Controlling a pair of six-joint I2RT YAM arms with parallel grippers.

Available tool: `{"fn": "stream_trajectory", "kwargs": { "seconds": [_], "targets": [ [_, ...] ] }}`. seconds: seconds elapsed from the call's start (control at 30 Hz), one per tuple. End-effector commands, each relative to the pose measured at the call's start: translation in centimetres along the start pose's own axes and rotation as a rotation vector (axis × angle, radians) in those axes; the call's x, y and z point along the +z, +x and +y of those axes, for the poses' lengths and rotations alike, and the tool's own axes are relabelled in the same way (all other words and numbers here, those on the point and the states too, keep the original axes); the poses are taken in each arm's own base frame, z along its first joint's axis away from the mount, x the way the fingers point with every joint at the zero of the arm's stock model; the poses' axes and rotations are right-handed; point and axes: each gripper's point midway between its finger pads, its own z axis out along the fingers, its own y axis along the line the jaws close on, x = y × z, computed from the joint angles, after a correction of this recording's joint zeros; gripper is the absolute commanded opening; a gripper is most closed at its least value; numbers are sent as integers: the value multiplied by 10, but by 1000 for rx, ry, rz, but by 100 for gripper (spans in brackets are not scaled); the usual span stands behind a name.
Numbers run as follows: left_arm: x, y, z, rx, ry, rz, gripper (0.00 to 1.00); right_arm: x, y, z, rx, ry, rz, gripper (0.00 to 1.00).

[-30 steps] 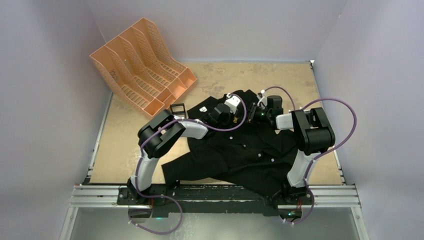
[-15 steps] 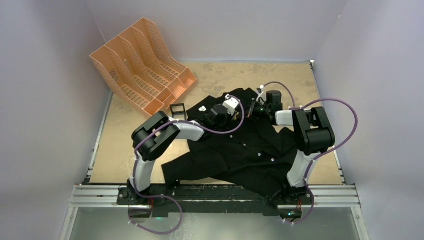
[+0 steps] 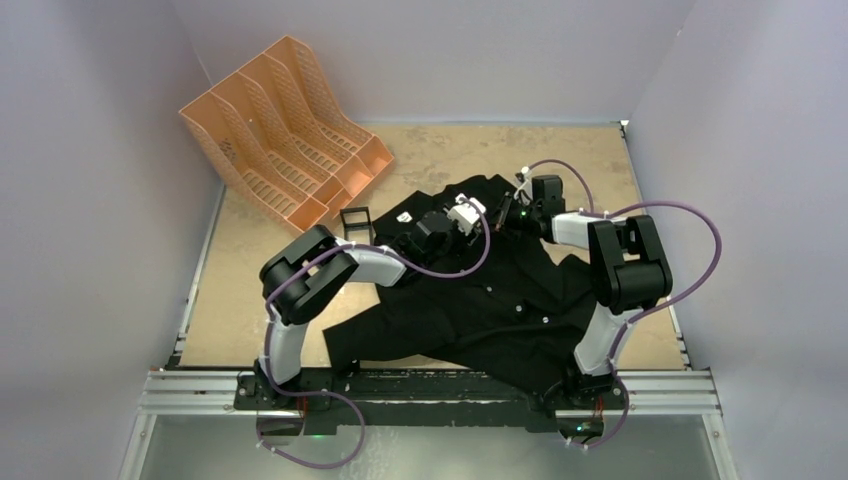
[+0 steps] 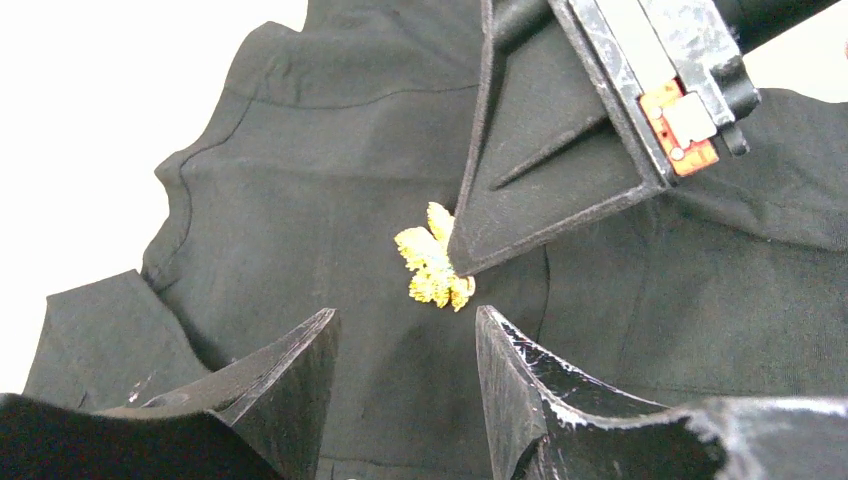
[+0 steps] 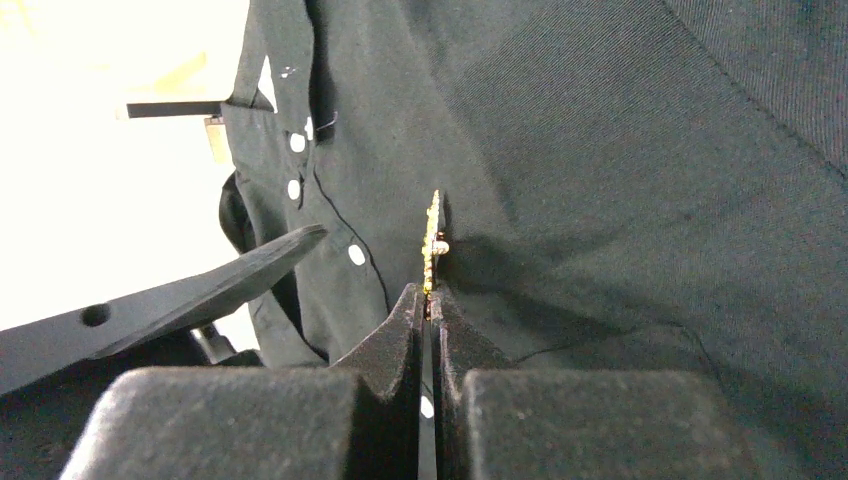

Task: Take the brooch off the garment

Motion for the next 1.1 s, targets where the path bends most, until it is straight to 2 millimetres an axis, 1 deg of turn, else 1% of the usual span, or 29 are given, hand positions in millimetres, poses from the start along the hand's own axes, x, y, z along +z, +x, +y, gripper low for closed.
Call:
{"fn": "stream_trajectory", "kwargs": {
  "seconds": [0.0, 0.07, 0.17, 0.27, 0.33, 0.4, 0.47, 0.63, 0.9, 1.07],
  "targets": [
    [11, -14, -8, 47, 32, -83, 52, -18, -21, 26, -61, 9, -75, 2],
    [14, -11, -9, 48, 31, -83, 52, -21, -20, 28, -62, 6, -72, 2],
    [15, 1, -7, 31, 9, -63, 51, -22, -20, 29, -61, 10, -72, 1],
    [7, 8, -1, 1, -25, -69, 50, -22, -21, 27, -65, 19, -76, 1],
    [0, 4, -1, -6, -20, -102, 50, -22, -22, 25, -67, 29, -83, 1],
    [-3, -2, -4, -2, -6, -132, 51, -22, -23, 25, -67, 35, -90, 1],
    [-3, -7, -8, 21, 3, -153, 52, -23, -24, 23, -65, 47, -99, 1],
    [-4, -22, -16, 83, 4, -225, 53, -23, -20, 20, -39, 56, -93, 0],
    [5, -32, -21, 118, 2, -273, 54, -27, -20, 24, -36, 52, -105, 0],
    [14, -32, -21, 148, -18, -289, 54, -31, -20, 27, -34, 53, -109, 0]
  ]
}}
